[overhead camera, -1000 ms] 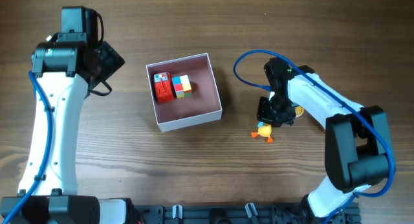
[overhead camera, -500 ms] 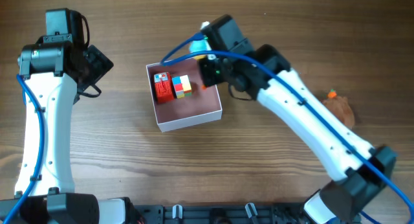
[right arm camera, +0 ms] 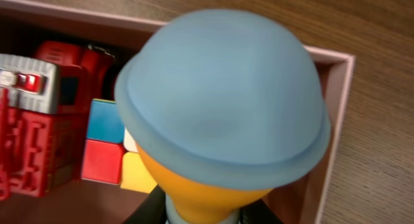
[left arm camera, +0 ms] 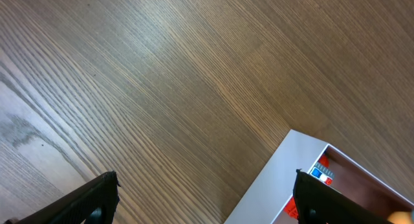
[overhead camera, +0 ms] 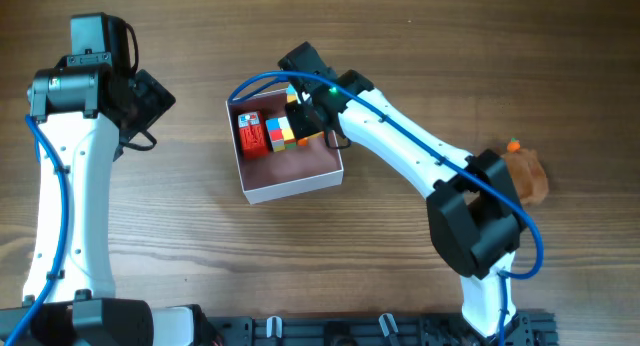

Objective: Pack container
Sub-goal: 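Grasp the blue-capped duck with the right gripper and drop it in the box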

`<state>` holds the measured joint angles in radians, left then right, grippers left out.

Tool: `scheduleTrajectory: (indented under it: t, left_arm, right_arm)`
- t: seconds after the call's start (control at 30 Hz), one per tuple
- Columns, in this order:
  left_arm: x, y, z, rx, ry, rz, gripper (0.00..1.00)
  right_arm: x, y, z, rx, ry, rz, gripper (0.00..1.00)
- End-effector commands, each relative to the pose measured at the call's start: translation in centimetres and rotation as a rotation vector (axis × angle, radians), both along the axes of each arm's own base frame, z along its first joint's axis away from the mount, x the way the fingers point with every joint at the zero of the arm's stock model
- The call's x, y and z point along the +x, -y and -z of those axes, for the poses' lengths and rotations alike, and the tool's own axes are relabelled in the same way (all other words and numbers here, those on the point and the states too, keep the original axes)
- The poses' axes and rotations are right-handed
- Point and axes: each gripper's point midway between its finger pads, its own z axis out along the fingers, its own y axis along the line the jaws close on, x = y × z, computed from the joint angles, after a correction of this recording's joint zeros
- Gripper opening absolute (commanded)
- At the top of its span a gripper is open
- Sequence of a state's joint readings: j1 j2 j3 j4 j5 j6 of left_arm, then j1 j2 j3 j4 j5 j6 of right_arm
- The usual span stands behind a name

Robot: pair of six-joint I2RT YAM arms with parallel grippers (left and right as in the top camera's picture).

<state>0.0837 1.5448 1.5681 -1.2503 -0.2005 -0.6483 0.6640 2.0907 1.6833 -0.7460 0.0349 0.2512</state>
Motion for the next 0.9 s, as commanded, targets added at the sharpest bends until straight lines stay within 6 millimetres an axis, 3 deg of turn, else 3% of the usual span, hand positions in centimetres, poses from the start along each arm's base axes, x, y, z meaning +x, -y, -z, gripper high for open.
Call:
scheduleTrajectory:
  t: [0.0,0.13,0.43,0.5,0.53,0.63,0.73,0.8,0.87]
  left_arm:
    - [0.0,-0.1,0.0,0.004,-0.003,0.012,0.87]
    - [0.0,-0.1,0.0,0.004,-0.002,0.012,0.87]
    - [0.0,-0.1,0.0,0.004,-0.003,0.012,0.88]
    - [0.0,-0.1,0.0,0.004,-0.003,0.012,0.88]
    - [0.0,-0.1,0.0,0.004,-0.003,0.012,0.88]
    - [0.0,-0.1,0.0,0.004,-0.002,0.012,0.88]
    - [0.0,-0.2,0.0,0.008,-0.003,0.011,0.88]
    - [0.0,-0.2,0.0,0.011,-0.003,0.009,0.87]
    - [0.0,-0.2,0.0,0.011,-0.004,0.010,0.88]
  right_arm:
    - [0.3,0.4,1.4,-0.034,-0.011,-0.002,0.35]
    - [0.2,0.4,1.5,-0.038,-0.014,-0.002,0.48]
    - [0.0,0.6,1.5,-0.044,-0.021,-0.004,0.54]
    - [0.1,0.5,1.4,-0.049,-0.010,-0.028,0.71]
    - [0.2,0.5,1.4,-0.053,-0.005,-0.036,0.74]
    - [0.2,0.6,0.5,-0.054,0.012,-0.049,0.74]
    - [-0.2,0.9,-2.0,-0.036,0.034,-0.047,0.68]
    - [-1.2,1.7,-5.4,-0.020,0.057,-0.047,0.59]
    - [-1.5,3.0,-9.3,0.020,0.104,-0.010,0.41]
